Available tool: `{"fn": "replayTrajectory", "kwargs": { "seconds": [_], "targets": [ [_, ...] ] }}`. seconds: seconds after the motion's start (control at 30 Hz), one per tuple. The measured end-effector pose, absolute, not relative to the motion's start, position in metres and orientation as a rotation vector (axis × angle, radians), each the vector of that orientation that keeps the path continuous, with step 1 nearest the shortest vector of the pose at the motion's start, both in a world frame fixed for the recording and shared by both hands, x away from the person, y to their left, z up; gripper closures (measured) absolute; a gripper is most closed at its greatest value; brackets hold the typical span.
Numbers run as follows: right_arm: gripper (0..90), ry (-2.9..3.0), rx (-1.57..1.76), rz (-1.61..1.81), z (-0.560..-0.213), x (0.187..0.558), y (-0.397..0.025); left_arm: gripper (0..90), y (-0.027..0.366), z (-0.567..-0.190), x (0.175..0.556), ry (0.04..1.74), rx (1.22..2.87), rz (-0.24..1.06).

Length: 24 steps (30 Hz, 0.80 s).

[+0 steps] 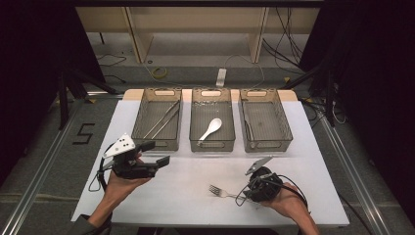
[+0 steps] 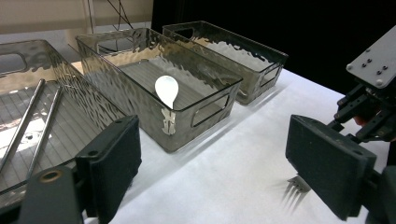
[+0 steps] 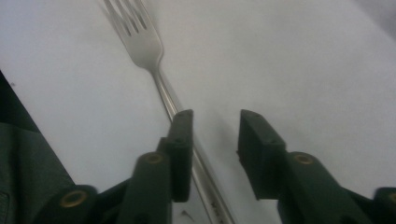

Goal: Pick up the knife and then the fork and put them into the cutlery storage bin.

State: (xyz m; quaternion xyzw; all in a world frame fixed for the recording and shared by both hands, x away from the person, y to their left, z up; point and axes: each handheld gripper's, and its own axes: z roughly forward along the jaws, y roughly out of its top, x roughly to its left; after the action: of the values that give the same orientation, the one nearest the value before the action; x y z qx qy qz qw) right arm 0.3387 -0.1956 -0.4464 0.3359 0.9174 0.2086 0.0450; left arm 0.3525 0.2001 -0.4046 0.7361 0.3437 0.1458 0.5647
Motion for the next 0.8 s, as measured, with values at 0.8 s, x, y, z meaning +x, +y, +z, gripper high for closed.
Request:
{"fn": "replayTrajectory", "kwargs": {
  "seconds": [0.8],
  "targets": [
    [61.1,2.900,0.921,0.450,-0.456,0.341,-0.165,17.7,0.200,-0.404,0.352,0.805,1.733,0.349]
  ]
}}
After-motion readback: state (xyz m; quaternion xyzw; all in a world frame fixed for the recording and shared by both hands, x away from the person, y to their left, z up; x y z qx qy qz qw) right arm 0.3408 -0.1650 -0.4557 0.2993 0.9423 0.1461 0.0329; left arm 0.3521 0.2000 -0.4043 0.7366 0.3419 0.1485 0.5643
